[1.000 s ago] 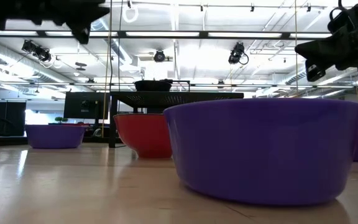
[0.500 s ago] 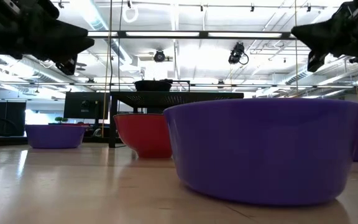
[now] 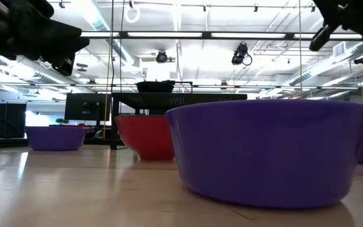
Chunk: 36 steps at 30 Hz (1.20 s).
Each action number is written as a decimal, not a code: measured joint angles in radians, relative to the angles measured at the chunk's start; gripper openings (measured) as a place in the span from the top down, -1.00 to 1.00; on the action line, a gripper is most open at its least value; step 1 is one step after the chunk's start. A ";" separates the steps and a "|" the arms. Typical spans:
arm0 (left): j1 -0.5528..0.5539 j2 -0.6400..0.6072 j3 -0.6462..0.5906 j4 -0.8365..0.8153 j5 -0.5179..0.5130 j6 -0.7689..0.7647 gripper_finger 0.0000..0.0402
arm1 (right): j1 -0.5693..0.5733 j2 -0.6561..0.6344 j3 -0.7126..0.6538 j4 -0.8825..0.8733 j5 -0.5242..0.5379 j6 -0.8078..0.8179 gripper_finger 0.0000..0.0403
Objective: Pick & Place Mini bowls
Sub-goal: Put the right blue bowl on the shelf
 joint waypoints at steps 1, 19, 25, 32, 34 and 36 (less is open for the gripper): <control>-0.002 0.000 0.000 0.002 -0.003 0.000 0.43 | 0.031 0.051 0.000 0.049 0.024 -0.028 0.90; -0.003 0.000 0.000 0.001 -0.010 0.000 0.43 | 0.438 0.700 0.635 -0.794 0.585 -0.001 0.99; -0.003 0.000 0.000 -0.002 -0.009 0.000 0.43 | 0.496 0.812 0.884 -1.321 0.512 0.239 0.99; -0.003 0.000 0.000 -0.003 -0.009 0.001 0.43 | 0.506 0.872 1.039 -1.743 0.224 0.373 0.98; -0.002 0.000 0.000 -0.003 -0.009 0.001 0.43 | 0.506 0.873 1.039 -1.797 0.144 0.393 0.95; -0.002 0.000 0.000 -0.003 -0.009 0.002 0.43 | 0.506 0.873 1.039 -1.855 0.084 0.404 0.91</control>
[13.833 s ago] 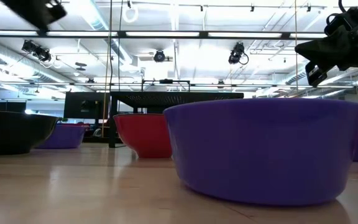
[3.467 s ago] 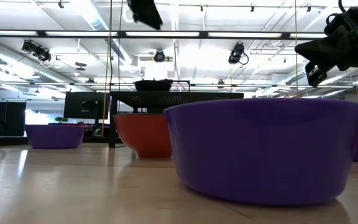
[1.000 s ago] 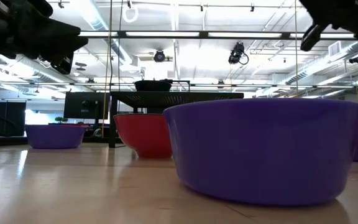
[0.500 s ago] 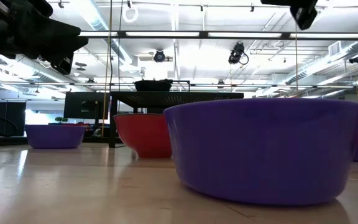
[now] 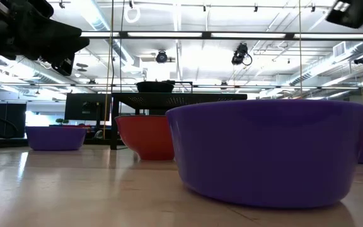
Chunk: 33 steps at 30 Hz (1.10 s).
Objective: Pick & Place Mini bowls
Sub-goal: Put the right blue bowl on the shelf
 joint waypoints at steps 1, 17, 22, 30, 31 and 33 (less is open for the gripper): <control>0.000 0.000 0.000 0.000 0.000 0.001 0.43 | 0.000 0.000 0.000 -0.028 -0.024 -0.001 0.89; 0.000 0.000 0.000 0.000 -0.003 0.009 0.43 | -0.020 0.000 -0.207 -0.015 -0.130 -0.317 0.50; 0.000 0.000 0.000 0.000 -0.016 0.009 0.43 | -0.029 0.000 -0.285 0.106 -0.134 -0.394 0.35; 0.000 0.000 0.000 0.001 -0.018 0.009 0.43 | -0.029 0.000 -0.382 0.173 -0.115 -0.405 0.35; 0.000 0.000 0.000 0.001 -0.019 0.008 0.43 | -0.029 0.000 -0.388 0.177 -0.107 -0.405 0.37; 0.000 0.000 0.000 0.001 -0.019 0.005 0.43 | -0.029 0.000 -0.401 0.179 -0.095 -0.416 0.41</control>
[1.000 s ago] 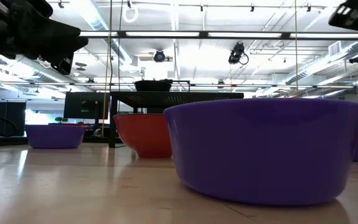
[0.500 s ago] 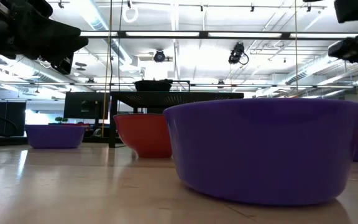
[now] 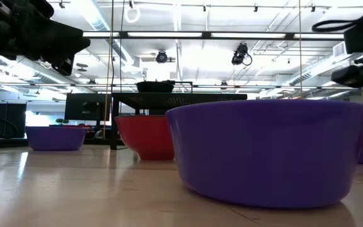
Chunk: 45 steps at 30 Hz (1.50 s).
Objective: Pick & Place Mini bowls
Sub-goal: Put the right blue bowl on the shelf
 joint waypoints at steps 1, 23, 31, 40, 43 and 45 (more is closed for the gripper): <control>0.000 0.000 0.000 0.000 0.000 -0.001 0.43 | 0.000 0.000 -0.007 0.005 0.005 -0.005 0.43; 0.000 0.000 0.000 0.000 0.000 -0.006 0.43 | 0.000 0.000 -0.033 0.060 0.066 -0.035 0.49; 0.000 0.000 0.000 0.000 0.000 -0.006 0.43 | 0.000 0.000 -0.048 0.086 0.064 -0.035 0.49; 0.000 0.000 0.000 0.000 0.000 -0.006 0.43 | 0.000 0.000 -0.058 0.105 0.067 -0.035 0.49; 0.000 0.000 0.000 0.000 0.000 -0.006 0.43 | 0.000 0.000 -0.058 0.105 0.067 -0.035 0.49; 0.000 0.000 0.000 0.000 0.000 -0.006 0.43 | 0.000 0.000 -0.058 0.105 0.067 -0.035 0.49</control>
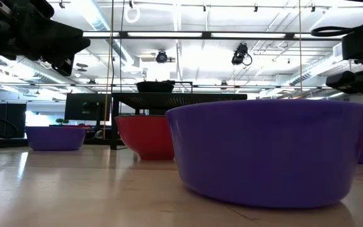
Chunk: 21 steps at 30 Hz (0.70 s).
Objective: Pick & Place Mini bowls
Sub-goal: Put the right blue bowl on the shelf
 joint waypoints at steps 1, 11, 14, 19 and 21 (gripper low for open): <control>0.000 0.000 0.000 0.000 0.000 0.000 0.43 | 0.000 0.000 0.000 0.000 0.000 0.000 0.50; 0.000 0.000 0.000 0.000 0.000 0.000 0.43 | 0.000 0.000 -0.001 0.000 0.000 0.004 0.73; 0.000 0.000 0.000 0.000 0.000 0.001 0.43 | 0.000 0.000 -0.005 0.002 0.000 0.004 0.80; 0.000 0.000 0.000 0.000 0.000 0.001 0.43 | 0.001 -0.002 -0.055 0.052 -0.001 0.035 0.92; 0.000 0.000 0.000 0.000 0.000 0.001 0.43 | 0.001 -0.004 -0.066 0.063 0.014 0.056 0.96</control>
